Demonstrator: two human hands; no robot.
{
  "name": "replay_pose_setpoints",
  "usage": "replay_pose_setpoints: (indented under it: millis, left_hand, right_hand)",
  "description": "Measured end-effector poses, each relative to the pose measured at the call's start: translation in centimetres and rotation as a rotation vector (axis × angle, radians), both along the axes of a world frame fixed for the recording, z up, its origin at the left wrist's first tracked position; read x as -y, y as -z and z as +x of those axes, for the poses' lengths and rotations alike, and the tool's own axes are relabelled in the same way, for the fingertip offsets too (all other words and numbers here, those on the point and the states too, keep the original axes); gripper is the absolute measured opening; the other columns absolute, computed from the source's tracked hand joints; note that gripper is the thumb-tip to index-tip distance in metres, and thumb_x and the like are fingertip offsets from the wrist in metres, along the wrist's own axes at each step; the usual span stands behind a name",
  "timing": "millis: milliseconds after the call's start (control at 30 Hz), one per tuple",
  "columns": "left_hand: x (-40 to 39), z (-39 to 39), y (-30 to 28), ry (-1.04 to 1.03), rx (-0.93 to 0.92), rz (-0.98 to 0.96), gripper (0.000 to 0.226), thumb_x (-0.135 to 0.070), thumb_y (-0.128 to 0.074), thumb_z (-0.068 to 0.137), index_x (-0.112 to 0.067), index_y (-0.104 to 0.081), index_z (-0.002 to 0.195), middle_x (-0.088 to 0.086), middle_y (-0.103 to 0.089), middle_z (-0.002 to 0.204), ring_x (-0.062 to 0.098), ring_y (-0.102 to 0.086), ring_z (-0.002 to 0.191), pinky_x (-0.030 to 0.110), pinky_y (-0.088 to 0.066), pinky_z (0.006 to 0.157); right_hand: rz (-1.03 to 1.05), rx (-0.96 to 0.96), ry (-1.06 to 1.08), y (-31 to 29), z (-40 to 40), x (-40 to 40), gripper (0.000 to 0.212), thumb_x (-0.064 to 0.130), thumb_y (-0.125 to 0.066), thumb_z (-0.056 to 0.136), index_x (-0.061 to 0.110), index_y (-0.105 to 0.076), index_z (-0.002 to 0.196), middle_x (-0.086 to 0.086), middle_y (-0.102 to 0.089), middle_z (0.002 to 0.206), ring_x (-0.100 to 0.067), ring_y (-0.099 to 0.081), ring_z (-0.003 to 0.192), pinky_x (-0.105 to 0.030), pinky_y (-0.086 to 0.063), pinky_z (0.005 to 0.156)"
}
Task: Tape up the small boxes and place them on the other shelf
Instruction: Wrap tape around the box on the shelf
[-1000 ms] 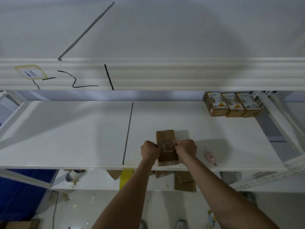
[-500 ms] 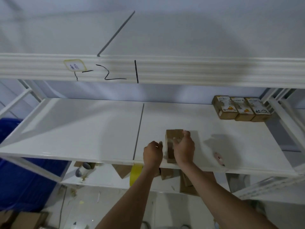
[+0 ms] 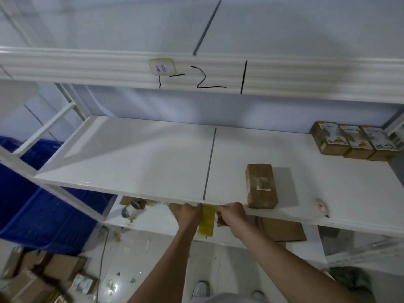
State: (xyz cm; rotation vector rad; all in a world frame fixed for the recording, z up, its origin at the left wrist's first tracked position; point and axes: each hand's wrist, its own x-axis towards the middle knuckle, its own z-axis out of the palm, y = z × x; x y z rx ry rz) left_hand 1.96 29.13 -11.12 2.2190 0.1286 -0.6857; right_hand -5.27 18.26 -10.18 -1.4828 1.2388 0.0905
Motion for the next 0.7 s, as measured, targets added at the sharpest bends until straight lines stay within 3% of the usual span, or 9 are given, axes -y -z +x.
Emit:
replay_pose_setpoints:
  millis: [100, 200, 267, 433, 533, 700]
  left_hand:
    - [-1.3, -0.1, 0.6, 0.027, -0.199, -0.143, 0.018, -0.029, -0.059, 0.098, -0.017, -0.052, 0.087, 0.005, -0.062, 0.089, 0.022, -0.063, 0.086, 0.035, -0.054, 0.081]
    - [-2.3, 0.1, 1.4, 0.090, -0.366, -0.197, 0.037, -0.038, -0.066, 0.094, -0.009, -0.058, 0.115, 0.009, -0.071, 0.104, 0.023, -0.071, 0.093, 0.037, -0.058, 0.081]
    - [-2.5, 0.4, 1.5, 0.107, -0.389, -0.220, 0.045, -0.041, -0.069, 0.091, -0.009, -0.057, 0.122, 0.010, -0.072, 0.106, 0.024, -0.072, 0.094, 0.032, -0.057, 0.075]
    - [-2.7, 1.2, 0.9, 0.152, -0.403, -0.265, 0.032, -0.038, -0.064, 0.095, -0.014, -0.061, 0.117, 0.006, -0.071, 0.099, 0.021, -0.066, 0.083, 0.031, -0.051, 0.074]
    - [-2.6, 1.3, 1.0, 0.175, -0.409, -0.293, 0.031, -0.036, -0.064, 0.096, -0.013, -0.062, 0.117, 0.008, -0.073, 0.103, 0.026, -0.070, 0.093, 0.035, -0.054, 0.082]
    - [-2.6, 1.3, 0.9, 0.141, -0.432, -0.353, 0.032, -0.030, -0.061, 0.099, -0.011, -0.057, 0.124, 0.010, -0.068, 0.110, 0.026, -0.069, 0.099, 0.037, -0.058, 0.085]
  right_hand:
    - [0.117, 0.007, 0.091, 1.4, 0.4, -0.7, 0.021, 0.017, -0.070, 0.086, 0.001, -0.070, 0.099, -0.015, -0.074, 0.085, -0.027, -0.073, 0.070, -0.044, -0.064, 0.074]
    - [0.140, 0.029, 0.138, 1.4, 1.1, -1.6, 0.020, 0.016, -0.069, 0.091, 0.001, -0.070, 0.104, -0.016, -0.073, 0.094, -0.029, -0.073, 0.079, -0.041, -0.063, 0.077]
    - [0.129, 0.012, 0.152, 0.9, 1.4, -2.3, 0.021, 0.020, -0.069, 0.092, 0.003, -0.069, 0.103, -0.015, -0.073, 0.097, -0.031, -0.073, 0.085, -0.038, -0.062, 0.079]
    - [0.071, 0.003, 0.187, 0.1, 1.8, -3.3, 0.022, 0.023, -0.073, 0.089, 0.005, -0.071, 0.101, -0.011, -0.073, 0.098, -0.030, -0.070, 0.090, -0.035, -0.058, 0.083]
    - [0.170, 0.025, 0.257, 0.4, 2.3, -3.4, 0.030, 0.022, -0.078, 0.083, 0.004, -0.070, 0.107, -0.013, -0.073, 0.098, -0.032, -0.071, 0.087, -0.041, -0.061, 0.084]
    - [0.340, 0.052, 0.391, -0.5, 2.3, -3.2, 0.024, 0.022, -0.080, 0.085, 0.005, -0.066, 0.094, -0.016, -0.072, 0.093, -0.033, -0.071, 0.087, -0.044, -0.061, 0.084]
